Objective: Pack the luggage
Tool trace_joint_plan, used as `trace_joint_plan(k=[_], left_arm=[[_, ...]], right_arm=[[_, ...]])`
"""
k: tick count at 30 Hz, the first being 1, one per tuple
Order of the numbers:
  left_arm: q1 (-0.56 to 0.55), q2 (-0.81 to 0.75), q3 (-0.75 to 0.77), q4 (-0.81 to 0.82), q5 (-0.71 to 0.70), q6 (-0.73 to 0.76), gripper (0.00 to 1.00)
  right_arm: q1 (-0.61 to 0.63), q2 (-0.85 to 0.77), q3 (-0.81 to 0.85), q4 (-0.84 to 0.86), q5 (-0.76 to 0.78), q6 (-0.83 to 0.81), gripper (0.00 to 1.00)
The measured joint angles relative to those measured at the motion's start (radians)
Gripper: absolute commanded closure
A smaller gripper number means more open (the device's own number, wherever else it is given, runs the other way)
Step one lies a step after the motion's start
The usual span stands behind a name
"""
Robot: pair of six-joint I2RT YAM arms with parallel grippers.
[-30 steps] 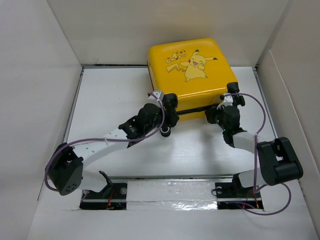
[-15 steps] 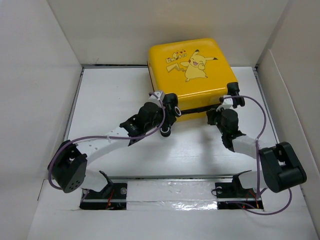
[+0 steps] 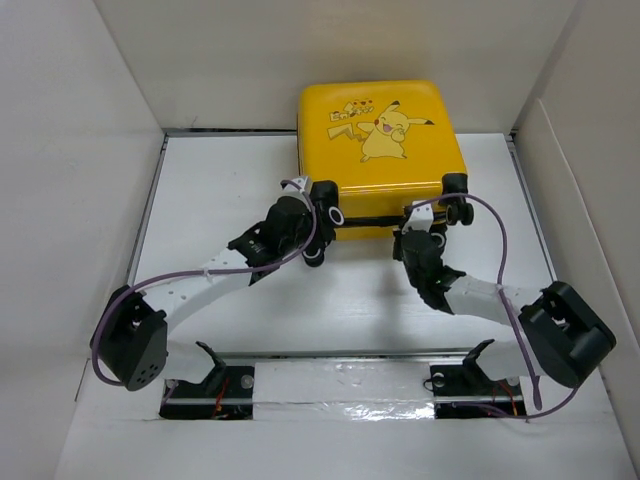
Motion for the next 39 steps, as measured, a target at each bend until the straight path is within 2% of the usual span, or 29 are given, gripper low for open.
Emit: trace_joint_plan(k=[3, 7, 13, 19, 33, 39], left_arm=[[0.014, -0.005, 0.01, -0.033, -0.03, -0.001, 1.0], [0.02, -0.015, 0.01, -0.038, -0.047, 0.0, 1.0], [0.024, -0.039, -0.012, -0.011, 0.007, -0.002, 1.0], [0.023, -0.074, -0.063, 0.039, 0.04, -0.005, 1.0], [0.029, -0.204, -0.129, 0.06, -0.029, -0.023, 1.0], [0.056, -0.237, -0.132, 0.09, -0.1, -0.024, 1.0]], right_arm=[[0.066, -0.002, 0.031, -0.058, 0.089, 0.0, 1.0], [0.071, -0.07, 0.031, -0.134, 0.08, 0.003, 1.0], [-0.055, -0.244, -0.005, -0.242, -0.106, 0.013, 1.0], [-0.188, -0.323, -0.038, -0.288, -0.269, 0.036, 1.0], [-0.306, -0.387, -0.055, -0.356, -0.413, 0.13, 1.0], [-0.378, -0.457, -0.075, -0.406, -0.348, 0.153, 1.0]])
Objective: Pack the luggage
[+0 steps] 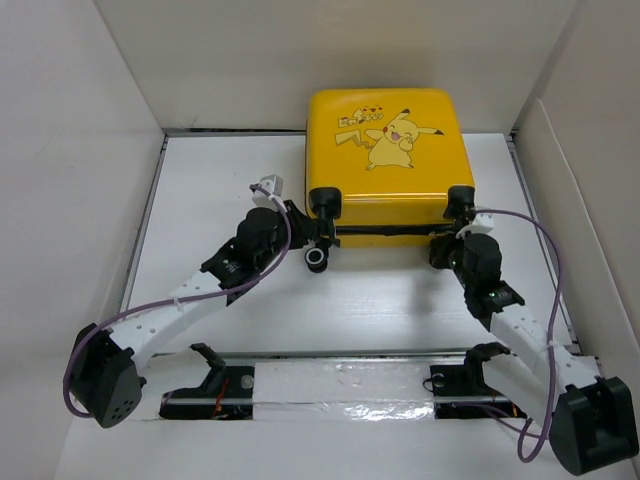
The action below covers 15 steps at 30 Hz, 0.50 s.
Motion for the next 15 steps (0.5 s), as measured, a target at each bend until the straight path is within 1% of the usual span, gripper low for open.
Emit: trace_joint_plan(k=[5, 10, 12, 15], left_arm=[[0.013, -0.008, -0.015, 0.012, -0.005, 0.0, 1.0], [0.017, -0.006, -0.025, 0.035, 0.01, 0.003, 1.0], [0.001, 0.003, -0.025, 0.045, 0.011, 0.008, 1.0], [-0.025, 0.037, -0.017, 0.053, 0.001, 0.018, 1.0]], right_arm=[[-0.02, -0.076, -0.048, -0.008, -0.013, 0.004, 1.0], [-0.018, -0.055, -0.048, 0.01, -0.04, -0.019, 1.0], [0.026, -0.034, -0.048, 0.04, -0.042, -0.018, 1.0], [0.164, 0.045, -0.029, 0.089, 0.006, -0.014, 1.0]])
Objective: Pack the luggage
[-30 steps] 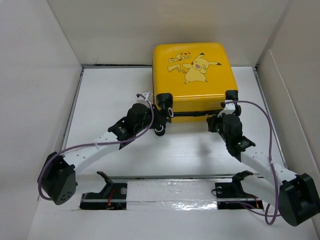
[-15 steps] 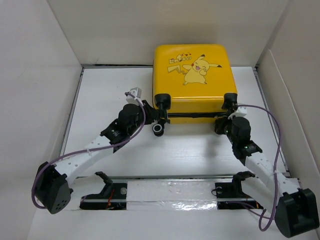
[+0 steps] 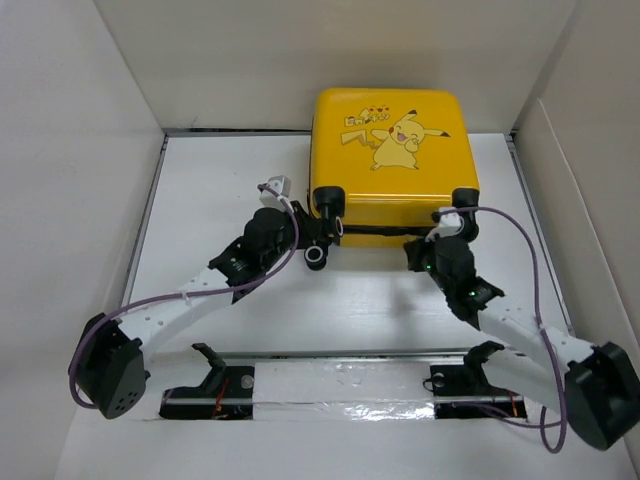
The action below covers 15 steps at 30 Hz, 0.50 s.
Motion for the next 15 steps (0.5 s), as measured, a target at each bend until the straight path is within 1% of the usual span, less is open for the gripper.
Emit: trace_joint_plan(k=[2, 4, 7, 9, 11, 15], left_arm=[[-0.013, 0.026, 0.018, -0.002, -0.013, 0.004, 1.0], [-0.024, 0.049, 0.048, -0.021, -0.03, 0.01, 1.0], [-0.037, 0.068, 0.088, -0.047, -0.009, 0.01, 1.0], [-0.047, 0.069, 0.091, -0.05, 0.029, 0.002, 1.0], [-0.051, 0.059, 0.092, -0.049, 0.032, 0.005, 1.0], [-0.042, 0.019, 0.092, -0.015, 0.039, -0.002, 1.0]], right_arm=[[0.148, 0.078, 0.044, 0.033, 0.064, 0.0, 1.0], [0.256, 0.17, 0.115, 0.039, 0.141, -0.002, 1.0], [0.391, 0.338, 0.232, 0.068, 0.208, -0.005, 1.0], [0.46, 0.442, 0.314, 0.095, 0.205, -0.006, 1.0], [0.51, 0.526, 0.359, 0.119, 0.224, -0.013, 1.0], [0.537, 0.632, 0.395, 0.215, 0.228, -0.003, 1.0]])
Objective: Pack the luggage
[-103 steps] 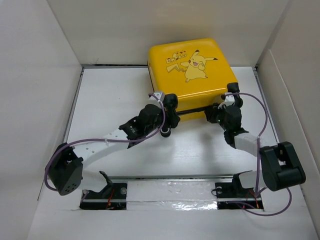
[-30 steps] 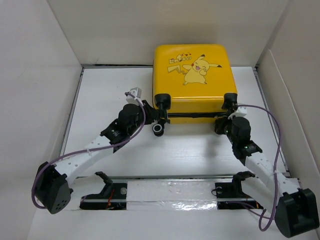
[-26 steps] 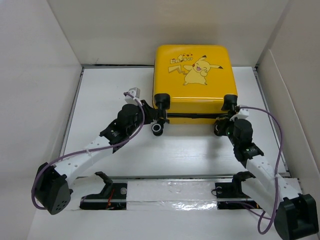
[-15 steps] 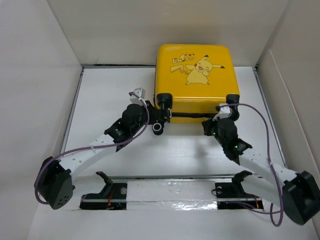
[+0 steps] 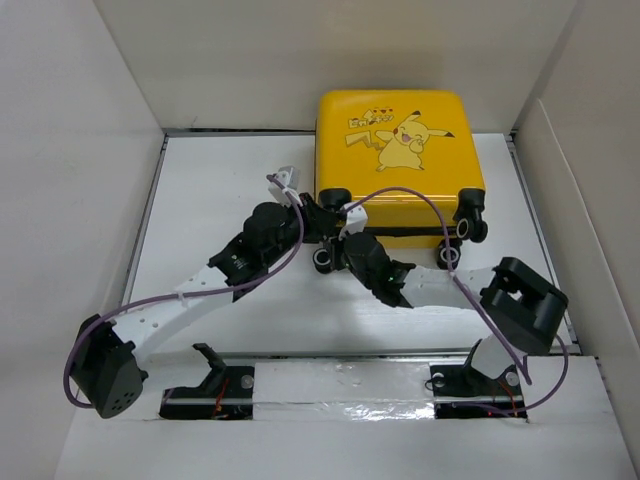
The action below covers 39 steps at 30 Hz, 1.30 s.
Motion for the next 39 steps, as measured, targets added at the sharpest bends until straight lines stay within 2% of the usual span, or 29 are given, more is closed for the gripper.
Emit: trace_joint_plan(k=[2, 6, 7, 8, 9, 11, 12, 13, 14, 15, 18, 24, 27, 33, 39], left_arm=[[-0.024, -0.012, 0.0, 0.068, 0.06, -0.017, 1.0], [-0.028, -0.015, -0.009, 0.066, 0.092, -0.035, 1.0], [-0.027, -0.015, -0.01, 0.065, 0.09, -0.036, 1.0], [-0.027, -0.015, -0.012, 0.064, 0.088, -0.037, 1.0], [-0.027, -0.017, -0.017, 0.066, 0.085, -0.039, 1.0], [-0.035, -0.032, -0.026, 0.056, 0.086, -0.04, 1.0], [-0.035, -0.046, -0.035, 0.053, 0.088, -0.04, 1.0], [-0.034, -0.068, -0.047, 0.052, 0.094, -0.043, 0.99], [-0.031, -0.095, -0.06, 0.052, 0.095, -0.043, 0.93], [-0.02, -0.126, -0.071, 0.051, 0.085, -0.043, 0.8], [0.021, -0.223, -0.096, 0.04, 0.02, -0.043, 0.69], [0.045, -0.363, -0.166, 0.004, -0.124, -0.044, 0.73], [0.054, -0.352, -0.19, -0.013, -0.163, -0.048, 0.79], [0.113, -0.237, -0.205, -0.029, -0.17, -0.055, 0.96], [0.162, -0.125, -0.206, 0.011, -0.07, -0.055, 1.0]], right_arm=[[0.003, 0.051, 0.022, 0.086, -0.01, 0.037, 1.0], [0.003, 0.124, 0.025, 0.243, -0.059, 0.113, 1.0], [0.003, 0.139, 0.024, 0.279, -0.074, 0.131, 0.96], [0.003, 0.15, 0.021, 0.31, -0.09, 0.145, 0.92], [0.003, 0.153, 0.011, 0.337, -0.107, 0.158, 0.81], [0.012, 0.145, -0.026, 0.389, -0.146, 0.179, 0.65], [0.025, 0.122, -0.055, 0.398, -0.166, 0.187, 0.51], [0.038, 0.092, -0.083, 0.4, -0.181, 0.193, 0.45], [0.051, 0.058, -0.112, 0.399, -0.191, 0.195, 0.4], [0.063, 0.019, -0.138, 0.388, -0.199, 0.193, 0.32], [0.087, -0.106, -0.202, 0.343, -0.197, 0.183, 0.21], [0.08, -0.338, -0.252, 0.148, -0.139, 0.154, 0.05], [0.073, -0.399, -0.242, 0.061, -0.111, 0.133, 0.03], [0.048, -0.377, -0.123, -0.09, -0.072, 0.093, 0.06], [0.003, -0.377, -0.075, -0.116, -0.073, 0.069, 0.13]])
